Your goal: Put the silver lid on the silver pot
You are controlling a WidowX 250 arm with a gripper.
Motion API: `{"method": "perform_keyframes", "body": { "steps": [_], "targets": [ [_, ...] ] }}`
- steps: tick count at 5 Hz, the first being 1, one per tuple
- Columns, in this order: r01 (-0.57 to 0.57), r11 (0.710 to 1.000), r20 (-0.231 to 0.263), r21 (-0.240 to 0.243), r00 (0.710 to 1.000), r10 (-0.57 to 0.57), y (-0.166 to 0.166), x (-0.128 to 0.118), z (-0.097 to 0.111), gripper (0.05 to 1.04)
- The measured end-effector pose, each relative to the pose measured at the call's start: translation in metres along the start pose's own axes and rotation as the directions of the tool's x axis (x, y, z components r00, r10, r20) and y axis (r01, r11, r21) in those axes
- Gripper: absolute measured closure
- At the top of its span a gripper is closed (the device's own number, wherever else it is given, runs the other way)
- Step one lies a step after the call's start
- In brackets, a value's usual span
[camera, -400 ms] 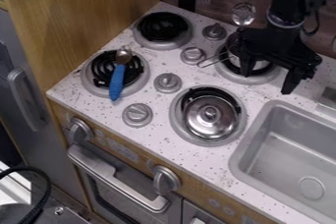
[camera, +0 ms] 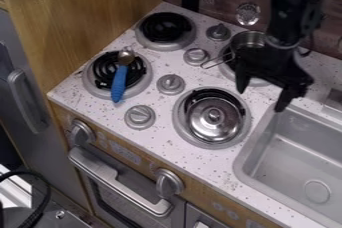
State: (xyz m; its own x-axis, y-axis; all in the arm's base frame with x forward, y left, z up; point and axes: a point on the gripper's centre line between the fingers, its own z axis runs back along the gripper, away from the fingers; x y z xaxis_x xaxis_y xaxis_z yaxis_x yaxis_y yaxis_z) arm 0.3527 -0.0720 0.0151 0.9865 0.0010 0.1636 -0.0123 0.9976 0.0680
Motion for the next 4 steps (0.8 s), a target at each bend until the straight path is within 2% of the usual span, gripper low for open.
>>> {"method": "perform_keyframes", "body": {
  "steps": [1, 2, 3, 4],
  "targets": [
    [-0.061, 0.998, 0.022, 0.017, 0.998, 0.060, 0.025, 0.013, -0.025, 0.085],
    [-0.117, 0.993, 0.019, 0.009, 0.993, 0.117, 0.038, 0.019, -0.048, 0.085],
    [-0.112, 0.994, -0.018, -0.002, 0.994, 0.112, 0.047, 0.019, -0.063, 0.085],
    [-0.127, 0.992, -0.046, 0.004, 0.991, 0.127, 0.057, 0.011, -0.069, 0.085]
  ]
}}
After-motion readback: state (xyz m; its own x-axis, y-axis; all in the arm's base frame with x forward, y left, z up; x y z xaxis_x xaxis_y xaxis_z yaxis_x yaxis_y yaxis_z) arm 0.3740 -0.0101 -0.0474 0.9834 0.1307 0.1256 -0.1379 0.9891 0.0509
